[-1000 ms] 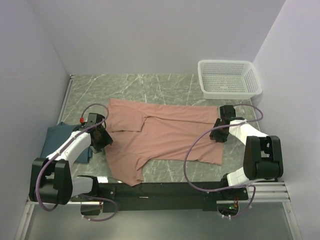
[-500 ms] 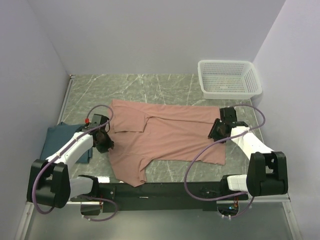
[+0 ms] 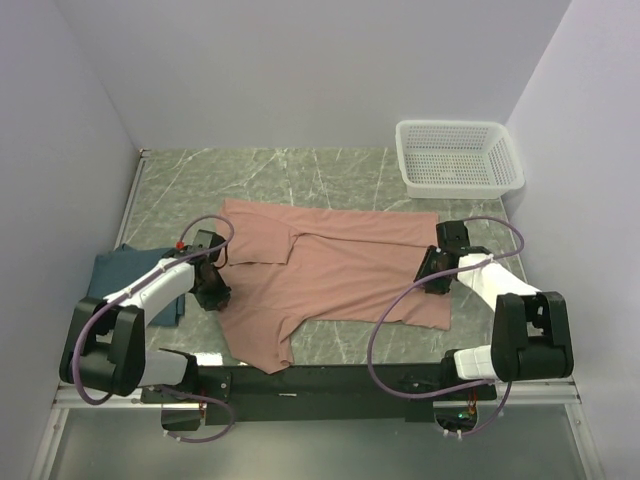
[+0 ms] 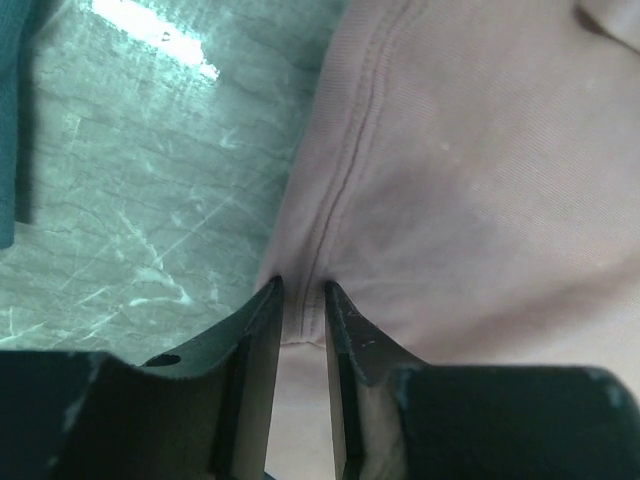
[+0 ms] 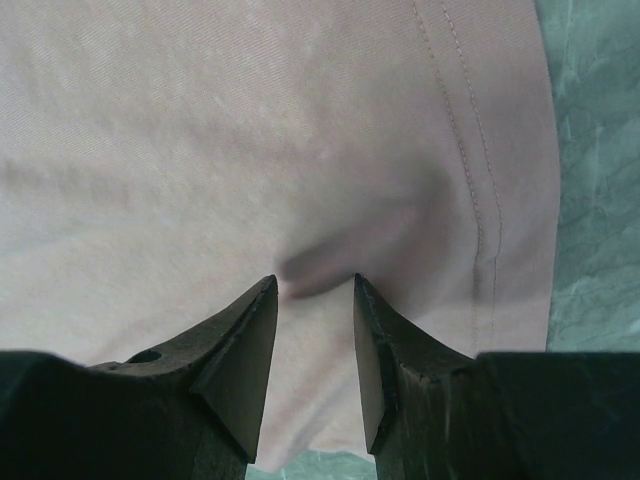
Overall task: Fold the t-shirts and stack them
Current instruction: Fold the tshirt
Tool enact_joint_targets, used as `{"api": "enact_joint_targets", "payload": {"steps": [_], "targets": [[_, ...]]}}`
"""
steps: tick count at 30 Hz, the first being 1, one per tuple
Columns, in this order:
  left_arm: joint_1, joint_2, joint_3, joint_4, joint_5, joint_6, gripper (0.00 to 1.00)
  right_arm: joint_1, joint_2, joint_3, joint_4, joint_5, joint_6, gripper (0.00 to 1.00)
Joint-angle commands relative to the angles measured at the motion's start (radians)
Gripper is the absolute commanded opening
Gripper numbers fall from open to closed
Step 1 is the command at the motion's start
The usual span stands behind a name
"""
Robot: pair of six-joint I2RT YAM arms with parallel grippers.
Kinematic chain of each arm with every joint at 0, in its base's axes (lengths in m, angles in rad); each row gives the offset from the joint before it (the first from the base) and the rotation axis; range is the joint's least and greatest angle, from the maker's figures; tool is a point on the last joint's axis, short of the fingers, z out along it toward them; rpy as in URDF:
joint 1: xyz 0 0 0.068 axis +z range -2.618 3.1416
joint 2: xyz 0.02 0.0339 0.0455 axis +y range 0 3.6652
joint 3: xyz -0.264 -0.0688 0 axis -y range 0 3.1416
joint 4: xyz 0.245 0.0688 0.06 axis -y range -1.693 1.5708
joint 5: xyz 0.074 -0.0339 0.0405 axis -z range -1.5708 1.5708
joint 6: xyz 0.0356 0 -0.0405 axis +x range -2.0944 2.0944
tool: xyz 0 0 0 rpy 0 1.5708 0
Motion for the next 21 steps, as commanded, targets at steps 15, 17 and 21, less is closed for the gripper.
{"api": "enact_joint_targets", "payload": {"steps": [15,17,21], "targets": [[-0.002,-0.009,0.049,-0.118,-0.124,-0.07,0.01,-0.019,0.066,-0.016,0.033,0.052,-0.011,0.44],[0.01,-0.012,0.052,-0.138,-0.126,-0.075,0.01,-0.026,0.072,-0.015,0.027,0.073,-0.011,0.44],[0.038,-0.015,0.057,-0.142,-0.114,-0.064,0.01,-0.042,0.085,-0.015,0.03,0.076,-0.01,0.44]]}}
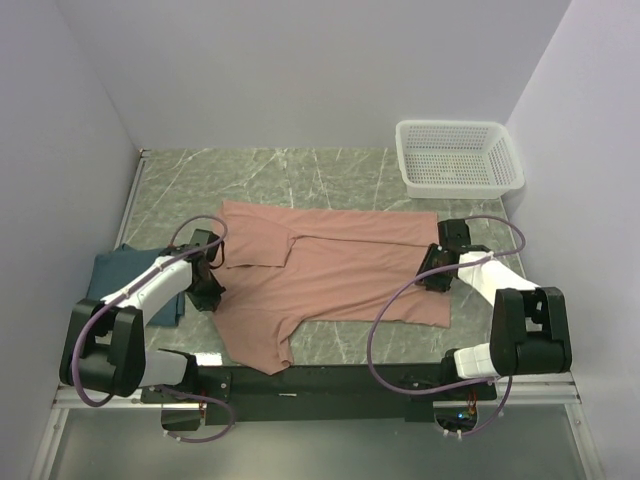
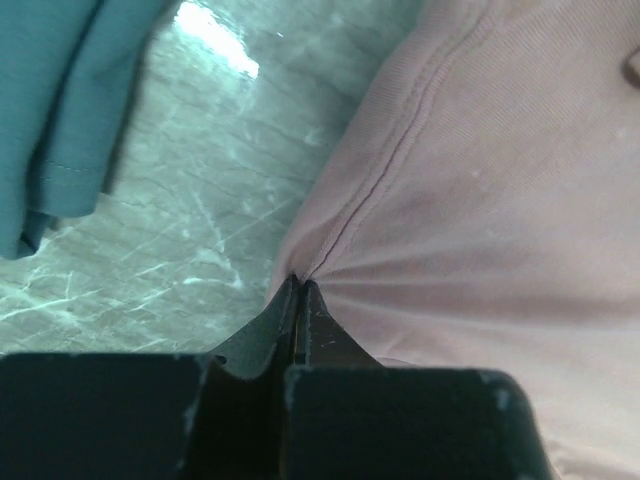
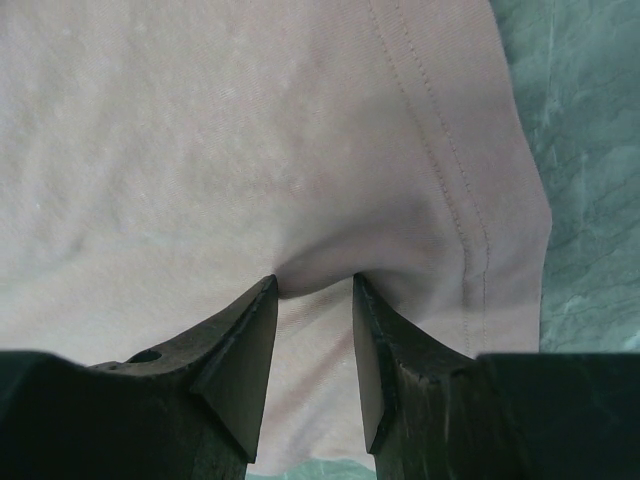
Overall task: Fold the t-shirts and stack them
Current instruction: Fold the tshirt
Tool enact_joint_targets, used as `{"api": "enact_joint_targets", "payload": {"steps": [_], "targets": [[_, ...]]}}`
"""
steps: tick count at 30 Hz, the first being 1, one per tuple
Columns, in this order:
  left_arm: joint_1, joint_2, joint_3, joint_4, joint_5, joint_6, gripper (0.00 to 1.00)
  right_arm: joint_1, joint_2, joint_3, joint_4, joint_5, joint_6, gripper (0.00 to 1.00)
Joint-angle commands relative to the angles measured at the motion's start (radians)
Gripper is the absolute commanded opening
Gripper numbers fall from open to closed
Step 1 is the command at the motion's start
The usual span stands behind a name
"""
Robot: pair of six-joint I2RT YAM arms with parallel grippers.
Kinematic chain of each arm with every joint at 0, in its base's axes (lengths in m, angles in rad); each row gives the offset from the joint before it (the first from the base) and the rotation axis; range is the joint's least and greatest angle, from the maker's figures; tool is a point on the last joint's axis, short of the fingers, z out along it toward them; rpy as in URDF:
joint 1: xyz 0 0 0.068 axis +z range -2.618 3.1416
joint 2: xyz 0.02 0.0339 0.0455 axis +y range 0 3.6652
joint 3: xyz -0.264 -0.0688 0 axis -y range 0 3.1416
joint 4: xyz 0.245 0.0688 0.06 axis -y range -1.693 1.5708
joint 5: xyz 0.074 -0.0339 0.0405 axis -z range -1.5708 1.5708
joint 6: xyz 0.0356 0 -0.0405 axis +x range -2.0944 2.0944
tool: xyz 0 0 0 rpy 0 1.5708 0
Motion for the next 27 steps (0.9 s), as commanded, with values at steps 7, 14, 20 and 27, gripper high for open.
{"api": "enact_joint_targets", "payload": {"steps": [7,14,20,27], "targets": [[0.051,-0.017,0.031,-0.048,-0.025,0.004,0.02,-0.071,0.075,-0.016,-0.008,0.069,0.001,0.44],[0.052,-0.016,0.017,0.005,0.034,0.033,0.04,-0.066,-0.04,0.004,-0.066,0.074,0.01,0.46],[0.052,-0.051,0.006,0.047,0.068,0.074,0.03,-0.064,-0.134,0.013,-0.184,0.169,0.068,0.56],[0.052,-0.094,-0.001,0.071,0.102,0.093,0.03,-0.066,-0.177,0.026,-0.345,0.189,0.152,0.56]]}}
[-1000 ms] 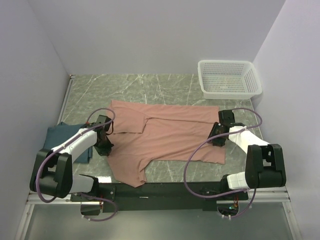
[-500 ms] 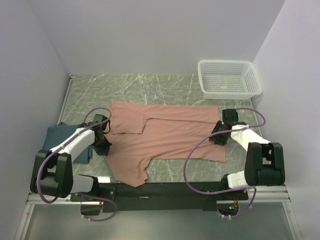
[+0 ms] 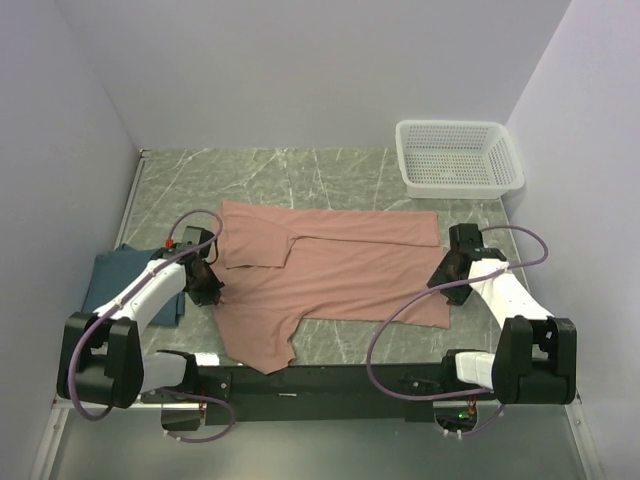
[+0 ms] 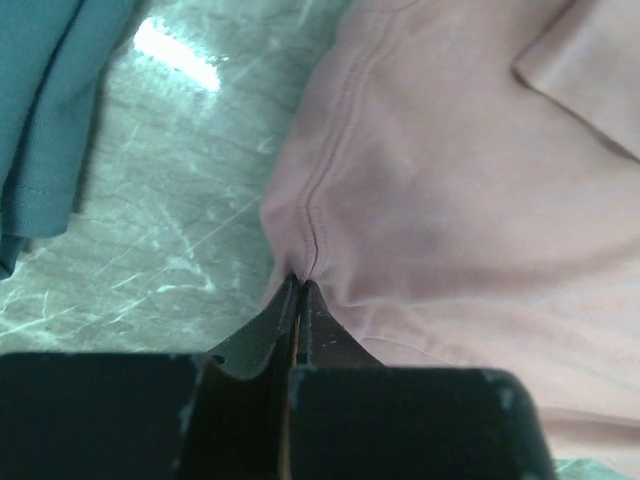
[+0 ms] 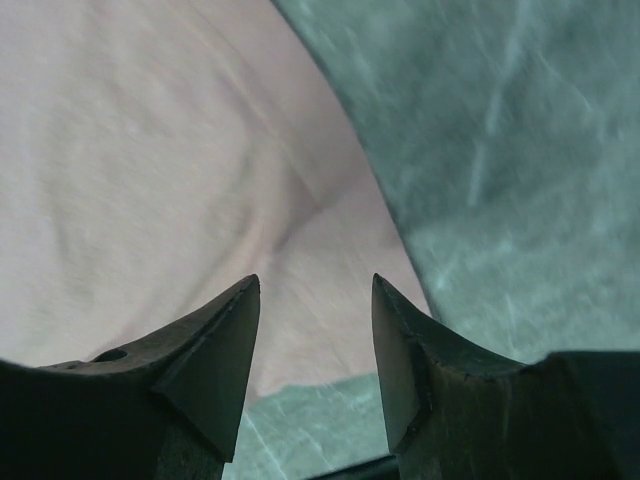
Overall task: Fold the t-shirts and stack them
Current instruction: Fold the tshirt
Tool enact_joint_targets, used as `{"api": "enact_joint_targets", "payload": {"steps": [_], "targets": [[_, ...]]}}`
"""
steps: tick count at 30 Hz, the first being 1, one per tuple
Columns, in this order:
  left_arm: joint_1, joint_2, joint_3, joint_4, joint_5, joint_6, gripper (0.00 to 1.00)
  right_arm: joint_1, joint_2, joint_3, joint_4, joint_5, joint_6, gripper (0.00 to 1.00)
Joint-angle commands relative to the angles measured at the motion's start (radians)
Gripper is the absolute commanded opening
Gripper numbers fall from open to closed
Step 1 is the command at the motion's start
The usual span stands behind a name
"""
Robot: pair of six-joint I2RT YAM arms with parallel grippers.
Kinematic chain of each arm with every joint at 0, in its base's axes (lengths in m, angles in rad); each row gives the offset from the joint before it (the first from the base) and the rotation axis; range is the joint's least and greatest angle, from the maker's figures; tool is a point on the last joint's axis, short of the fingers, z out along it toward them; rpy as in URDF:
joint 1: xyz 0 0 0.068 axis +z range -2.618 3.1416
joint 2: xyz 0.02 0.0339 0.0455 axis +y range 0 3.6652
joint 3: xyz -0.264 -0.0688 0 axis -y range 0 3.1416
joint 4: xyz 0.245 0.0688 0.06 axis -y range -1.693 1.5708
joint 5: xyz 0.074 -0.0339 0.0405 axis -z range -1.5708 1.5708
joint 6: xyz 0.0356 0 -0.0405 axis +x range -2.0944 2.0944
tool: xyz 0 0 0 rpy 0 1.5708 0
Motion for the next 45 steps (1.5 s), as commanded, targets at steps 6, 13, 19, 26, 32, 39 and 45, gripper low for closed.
{"api": "enact_joint_targets", "payload": {"steps": [6,13,19,26,32,39,45], "targets": [[0.004,-0.056,-0.01,0.05,0.037,0.039,0.01,-0.012,-0.016,0.037,-0.236,0.028,0.118,0.56],[0.002,-0.069,-0.01,0.049,0.05,0.042,0.01,-0.011,-0.004,0.023,-0.289,-0.008,0.183,0.56],[0.002,-0.074,-0.013,0.059,0.054,0.044,0.01,-0.012,-0.033,-0.009,-0.303,-0.009,0.243,0.56],[0.002,-0.071,-0.014,0.062,0.064,0.05,0.01,-0.011,-0.069,-0.078,-0.217,-0.015,0.338,0.55],[0.002,-0.071,-0.011,0.055,0.056,0.047,0.01,-0.018,-0.059,-0.126,-0.147,0.0,0.39,0.51],[0.004,-0.066,-0.01,0.047,0.041,0.035,0.01,-0.054,-0.085,-0.192,-0.087,0.027,0.407,0.45],[0.005,-0.066,-0.005,0.032,0.025,0.022,0.01,-0.075,-0.094,-0.158,-0.133,0.078,0.392,0.14]]}}
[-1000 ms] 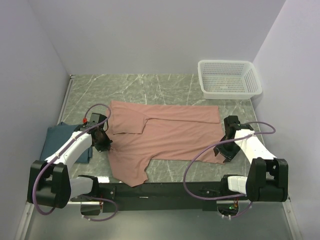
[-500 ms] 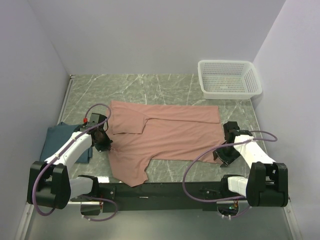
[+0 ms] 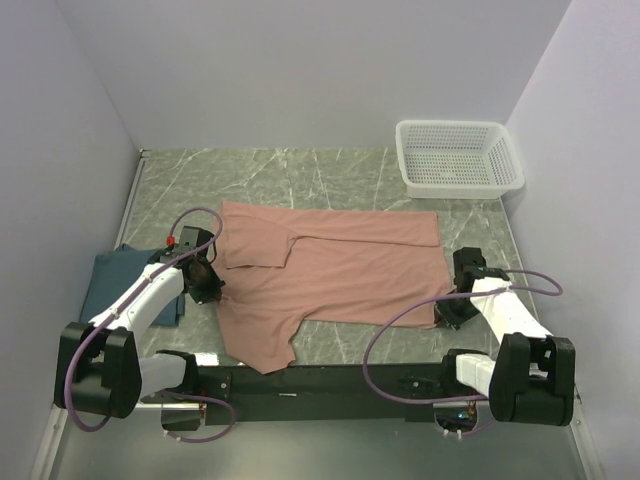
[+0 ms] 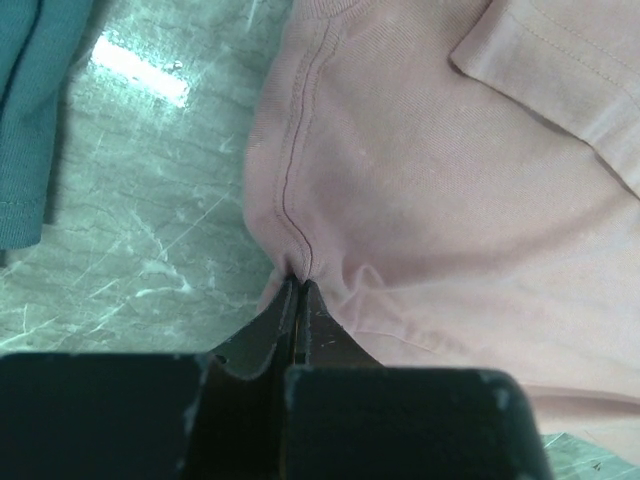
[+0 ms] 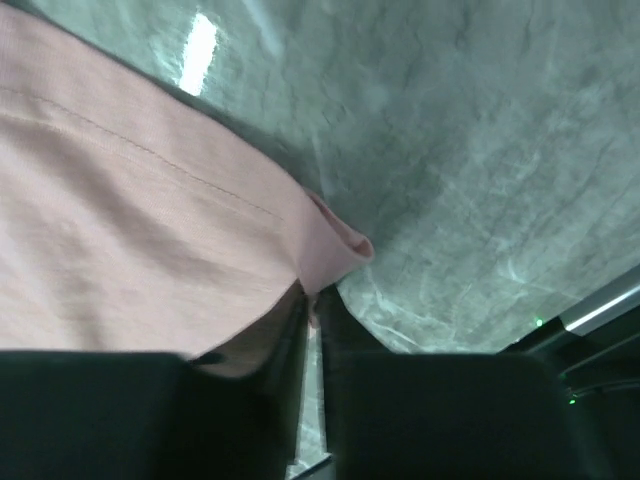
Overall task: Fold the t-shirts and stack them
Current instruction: Fold the tshirt
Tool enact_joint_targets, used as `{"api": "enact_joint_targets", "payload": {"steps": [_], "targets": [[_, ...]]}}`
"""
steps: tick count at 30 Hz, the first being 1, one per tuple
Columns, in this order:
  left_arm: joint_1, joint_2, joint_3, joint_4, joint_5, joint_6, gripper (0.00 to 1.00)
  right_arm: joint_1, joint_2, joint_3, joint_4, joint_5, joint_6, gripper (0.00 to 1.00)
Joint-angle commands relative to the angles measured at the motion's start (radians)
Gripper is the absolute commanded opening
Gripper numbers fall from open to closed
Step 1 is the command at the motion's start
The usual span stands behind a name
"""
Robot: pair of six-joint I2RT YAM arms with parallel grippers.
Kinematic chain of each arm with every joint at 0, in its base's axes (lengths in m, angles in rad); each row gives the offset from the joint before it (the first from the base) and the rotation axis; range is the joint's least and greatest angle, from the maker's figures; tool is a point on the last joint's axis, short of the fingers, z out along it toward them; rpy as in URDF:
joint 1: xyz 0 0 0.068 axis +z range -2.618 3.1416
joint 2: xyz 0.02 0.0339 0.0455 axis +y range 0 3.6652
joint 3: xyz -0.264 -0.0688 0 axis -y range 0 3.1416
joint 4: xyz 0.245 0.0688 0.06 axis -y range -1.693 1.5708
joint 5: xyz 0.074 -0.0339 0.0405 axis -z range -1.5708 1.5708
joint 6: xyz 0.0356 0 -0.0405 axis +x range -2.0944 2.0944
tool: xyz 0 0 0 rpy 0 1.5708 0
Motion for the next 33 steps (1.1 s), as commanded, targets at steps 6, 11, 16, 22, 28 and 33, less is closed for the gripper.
{"api": "enact_joint_targets", "payload": {"steps": [6,11,16,22,28,33], "targets": [[0.018,-0.01,0.013,-0.019,-0.022,-0.014,0.01,-0.048,0.004,0.021,-0.009,0.106,-0.025,0.0],[0.033,-0.014,0.025,-0.044,-0.021,-0.01,0.01,-0.048,-0.01,0.035,-0.023,0.093,-0.046,0.0],[0.038,-0.019,0.034,-0.071,-0.022,-0.013,0.01,-0.048,-0.029,0.082,-0.061,0.094,-0.088,0.0],[0.038,-0.025,0.045,-0.104,-0.041,-0.024,0.01,-0.049,-0.059,0.162,-0.099,0.047,-0.169,0.0],[0.039,-0.046,0.065,-0.145,-0.052,-0.027,0.01,-0.049,-0.096,0.193,-0.115,0.037,-0.246,0.0],[0.041,-0.101,0.103,-0.221,-0.018,-0.059,0.01,-0.049,-0.119,0.179,-0.13,0.01,-0.287,0.0]]}}
